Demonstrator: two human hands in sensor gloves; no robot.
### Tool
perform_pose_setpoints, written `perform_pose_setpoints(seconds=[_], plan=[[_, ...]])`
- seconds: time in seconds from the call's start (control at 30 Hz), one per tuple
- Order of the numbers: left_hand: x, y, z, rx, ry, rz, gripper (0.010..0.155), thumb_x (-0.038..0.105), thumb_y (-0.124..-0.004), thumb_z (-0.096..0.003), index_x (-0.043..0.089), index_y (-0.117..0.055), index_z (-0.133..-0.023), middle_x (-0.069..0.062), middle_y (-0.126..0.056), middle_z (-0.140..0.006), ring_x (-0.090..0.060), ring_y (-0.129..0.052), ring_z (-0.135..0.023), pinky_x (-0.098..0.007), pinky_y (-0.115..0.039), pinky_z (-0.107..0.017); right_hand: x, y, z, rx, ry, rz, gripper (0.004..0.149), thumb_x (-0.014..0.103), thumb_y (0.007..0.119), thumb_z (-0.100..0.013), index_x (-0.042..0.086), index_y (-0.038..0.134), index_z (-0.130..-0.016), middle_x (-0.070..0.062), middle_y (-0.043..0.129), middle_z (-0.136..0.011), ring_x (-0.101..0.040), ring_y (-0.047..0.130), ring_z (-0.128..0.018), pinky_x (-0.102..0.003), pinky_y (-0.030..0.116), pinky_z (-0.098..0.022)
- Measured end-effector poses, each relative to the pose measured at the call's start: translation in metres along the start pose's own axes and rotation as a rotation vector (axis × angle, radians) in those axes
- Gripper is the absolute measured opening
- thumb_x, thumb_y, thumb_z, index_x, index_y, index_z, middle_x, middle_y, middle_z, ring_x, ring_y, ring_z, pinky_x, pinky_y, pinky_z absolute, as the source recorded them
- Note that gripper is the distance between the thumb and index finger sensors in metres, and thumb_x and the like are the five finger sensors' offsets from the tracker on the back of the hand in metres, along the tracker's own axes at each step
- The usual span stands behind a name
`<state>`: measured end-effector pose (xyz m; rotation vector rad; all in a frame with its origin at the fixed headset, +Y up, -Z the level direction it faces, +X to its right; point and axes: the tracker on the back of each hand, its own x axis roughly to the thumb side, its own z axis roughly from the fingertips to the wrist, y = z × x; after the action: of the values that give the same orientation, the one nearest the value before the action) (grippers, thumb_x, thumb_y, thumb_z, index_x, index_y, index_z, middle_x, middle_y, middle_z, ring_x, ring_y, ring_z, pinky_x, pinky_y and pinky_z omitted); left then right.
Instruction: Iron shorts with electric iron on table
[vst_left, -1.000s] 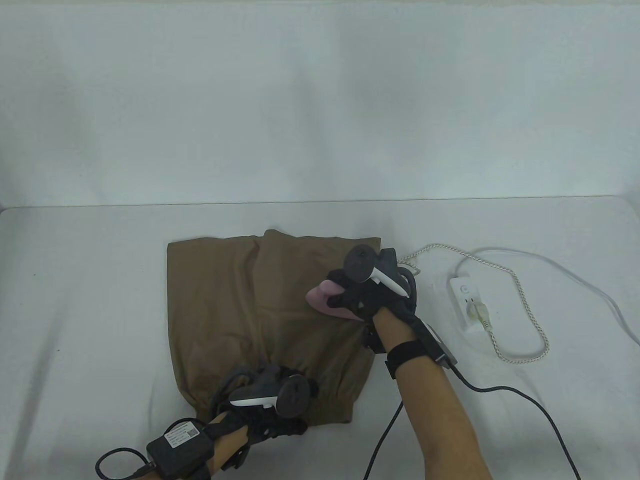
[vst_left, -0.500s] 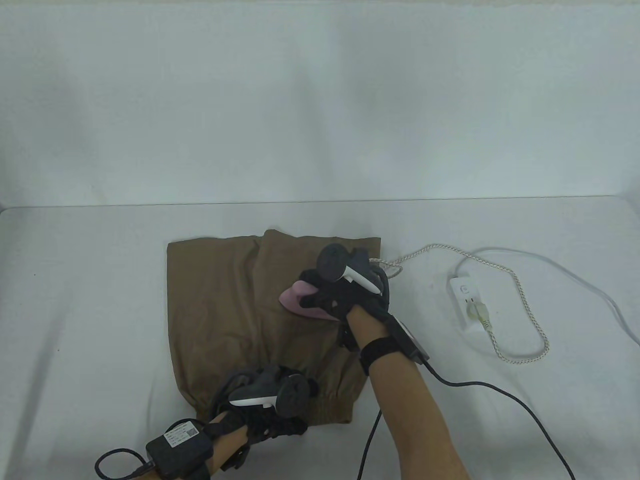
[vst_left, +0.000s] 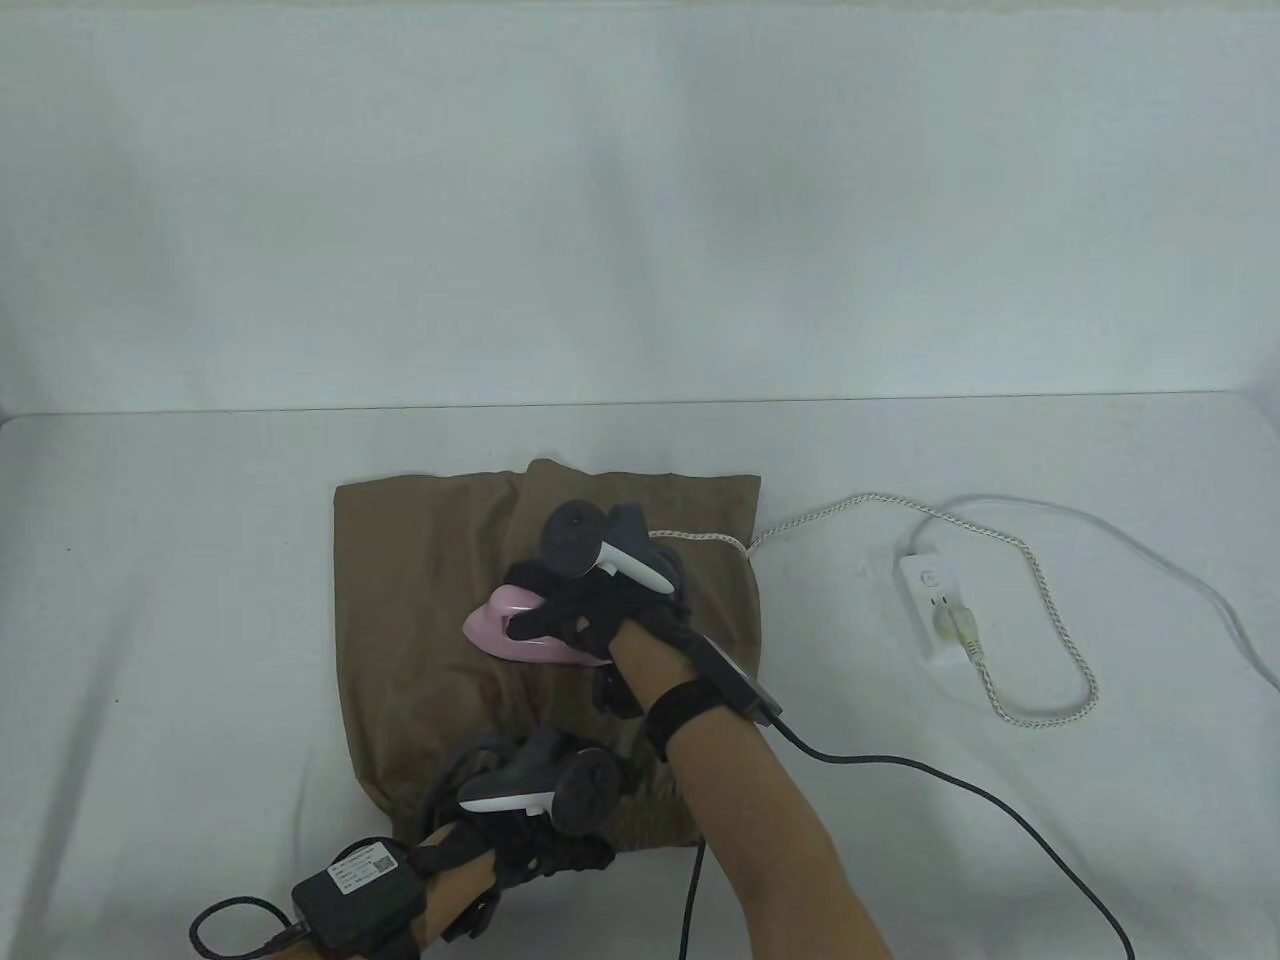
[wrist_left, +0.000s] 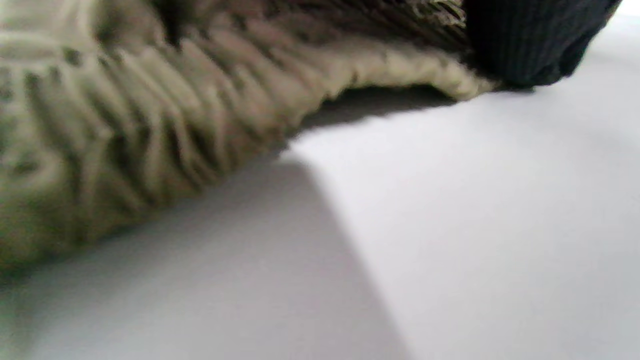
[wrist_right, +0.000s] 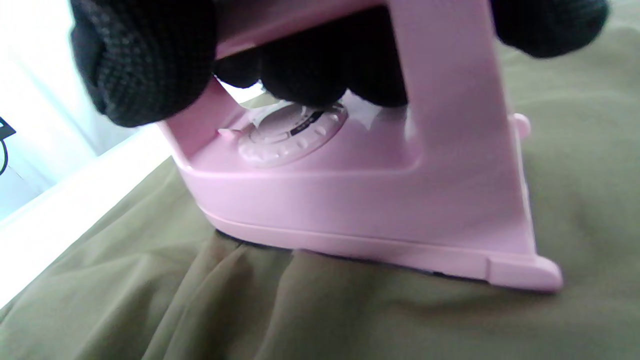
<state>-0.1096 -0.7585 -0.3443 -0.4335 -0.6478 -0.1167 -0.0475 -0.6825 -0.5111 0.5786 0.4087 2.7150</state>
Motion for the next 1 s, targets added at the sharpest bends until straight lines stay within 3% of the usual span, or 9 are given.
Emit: perform_pose_setpoints(seconds=[0.3, 1.0], plan=[[0.0, 0.0, 0.0, 0.002, -0.005, -0.007, 0.083, 0.06, -0.073, -0.0471, 0.032, -0.032, -0.114, -0.004, -0.03, -0.115, -0.035, -0.037, -0.108, -0.063, -0.043, -0.076, -0.02, -0.005, 0.013, 0.034, 0.028, 0.008, 0.067, 0.059, 0.087, -0.039, 0.04, 0.071, -0.101, 0.008, 0.094, -0.071, -0.018, 0.095, -0.059, -0.058, 0.08, -0.042], [0.0, 0.0, 0.0, 0.001, -0.012, -0.002, 0.083, 0.06, -0.073, -0.0475, 0.031, -0.031, -0.114, -0.004, -0.03, -0.115, -0.035, -0.036, -0.107, -0.063, -0.043, -0.076, -0.104, -0.029, 0.074, 0.037, 0.153, -0.004, 0.067, 0.057, 0.09, -0.038, 0.04, 0.072, -0.1, 0.007, 0.095, -0.071, -0.019, 0.095, -0.061, -0.06, 0.078, -0.044]])
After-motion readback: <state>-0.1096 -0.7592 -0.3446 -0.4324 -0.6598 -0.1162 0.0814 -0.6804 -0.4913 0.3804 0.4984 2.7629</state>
